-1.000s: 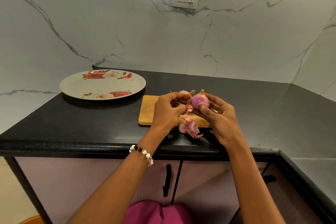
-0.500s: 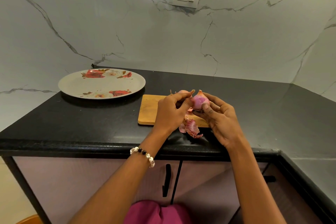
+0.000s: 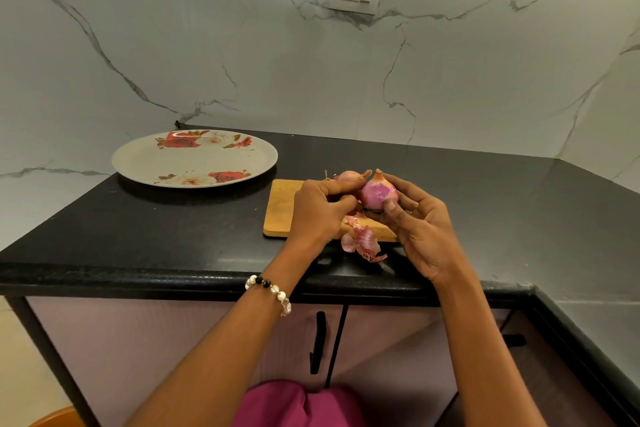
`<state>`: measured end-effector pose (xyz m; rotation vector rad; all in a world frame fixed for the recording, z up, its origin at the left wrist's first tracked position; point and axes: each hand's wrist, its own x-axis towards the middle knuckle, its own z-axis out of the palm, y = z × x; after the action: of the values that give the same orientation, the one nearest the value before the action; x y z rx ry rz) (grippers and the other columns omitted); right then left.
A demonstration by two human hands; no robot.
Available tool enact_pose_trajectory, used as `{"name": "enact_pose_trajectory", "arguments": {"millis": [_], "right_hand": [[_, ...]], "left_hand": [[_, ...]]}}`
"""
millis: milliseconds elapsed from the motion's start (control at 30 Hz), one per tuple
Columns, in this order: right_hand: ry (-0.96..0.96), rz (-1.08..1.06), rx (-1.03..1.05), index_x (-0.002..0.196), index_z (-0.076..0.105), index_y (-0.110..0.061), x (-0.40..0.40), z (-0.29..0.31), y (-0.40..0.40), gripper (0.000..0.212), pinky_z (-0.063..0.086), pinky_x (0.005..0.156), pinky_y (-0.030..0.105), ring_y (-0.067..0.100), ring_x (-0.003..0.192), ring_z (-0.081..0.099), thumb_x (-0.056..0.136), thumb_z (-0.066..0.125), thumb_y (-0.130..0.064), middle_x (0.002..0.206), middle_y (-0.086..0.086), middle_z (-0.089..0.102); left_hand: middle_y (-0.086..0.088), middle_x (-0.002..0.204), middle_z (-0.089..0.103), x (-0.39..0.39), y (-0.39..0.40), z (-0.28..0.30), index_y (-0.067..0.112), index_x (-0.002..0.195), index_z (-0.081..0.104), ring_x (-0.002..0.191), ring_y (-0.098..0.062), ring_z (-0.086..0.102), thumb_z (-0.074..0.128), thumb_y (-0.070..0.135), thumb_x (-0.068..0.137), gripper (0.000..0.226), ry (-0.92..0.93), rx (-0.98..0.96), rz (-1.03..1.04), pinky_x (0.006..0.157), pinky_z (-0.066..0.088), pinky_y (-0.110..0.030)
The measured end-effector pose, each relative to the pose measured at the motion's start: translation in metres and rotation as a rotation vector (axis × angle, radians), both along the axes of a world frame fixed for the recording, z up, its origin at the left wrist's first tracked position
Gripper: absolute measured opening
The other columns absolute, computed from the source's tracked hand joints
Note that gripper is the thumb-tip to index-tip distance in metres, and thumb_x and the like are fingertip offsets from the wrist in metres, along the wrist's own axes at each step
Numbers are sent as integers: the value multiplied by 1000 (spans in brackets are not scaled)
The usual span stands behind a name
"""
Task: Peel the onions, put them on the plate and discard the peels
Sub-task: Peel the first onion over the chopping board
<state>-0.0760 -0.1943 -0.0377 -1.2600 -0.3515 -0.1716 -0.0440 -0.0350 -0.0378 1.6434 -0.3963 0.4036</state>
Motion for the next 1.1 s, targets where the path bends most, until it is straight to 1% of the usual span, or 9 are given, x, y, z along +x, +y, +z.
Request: {"name": "enact_pose_trajectory", "arguments": {"millis": [100,200,267,433,567,700,767,833,1100], "right_hand": [[14,-8,4,127,60,-7,0,0,1,59,60,81,31,32,110,68,71,74,-21,124,19,67],[18,-22,-10,126,62,-9,0,0,0,54,61,82,32,32,113,67,74,73,-17,125,17,67],[12,-18,-24,125,62,-12,1,-1,-1,56,61,82,32,32,114,66,71,75,-19,126,16,67],[-21,20,-20,126,61,-11,2,-2,-1,44,59,85,31,30,116,65,82,62,-5,128,16,65],[-31,24,-48,126,61,-12,2,-3,-1,44,59,87,32,30,116,65,82,62,-5,131,17,63],[-37,24,-85,127,62,-15,4,-4,-2,48,59,89,35,30,117,65,81,73,-20,132,17,62],[-44,27,-102,124,67,-21,6,-5,-2,60,58,91,37,30,118,64,70,87,-37,133,15,62],[-44,2,-118,122,69,-24,8,-6,-2,68,58,92,39,31,119,63,61,92,-45,133,13,62],[-46,20,-75,127,65,-16,7,-6,-2,74,58,90,38,32,121,62,63,91,-42,133,13,62]], "left_hand": [[-3,102,73,1,-1,0,13,108,72,94,-10,67,64,8,87,23,50,-27,-9,84,56,-25],[-3,102,73,2,-2,-1,13,109,72,96,-14,68,69,19,86,24,113,-58,-71,86,56,-33],[-2,105,72,2,-1,-1,14,110,71,100,-14,67,71,17,84,26,134,-66,-97,88,55,-36],[-4,107,71,-2,1,1,12,109,71,99,-11,66,67,-1,83,30,134,-127,-107,85,55,-26],[-7,100,73,0,0,2,11,105,73,94,-18,69,67,10,86,20,215,-187,-148,86,56,-37],[-8,103,72,2,1,2,10,106,72,96,-22,69,71,11,83,24,257,-215,-187,88,56,-42],[-9,105,72,0,1,3,9,106,72,95,-23,70,71,7,82,25,261,-224,-206,85,57,-42],[-9,105,71,-1,2,4,9,107,71,95,-22,69,71,4,81,26,248,-218,-220,83,58,-40],[-6,103,72,0,2,2,8,108,71,97,-16,68,66,-5,82,30,218,-175,-150,81,58,-28]]}}
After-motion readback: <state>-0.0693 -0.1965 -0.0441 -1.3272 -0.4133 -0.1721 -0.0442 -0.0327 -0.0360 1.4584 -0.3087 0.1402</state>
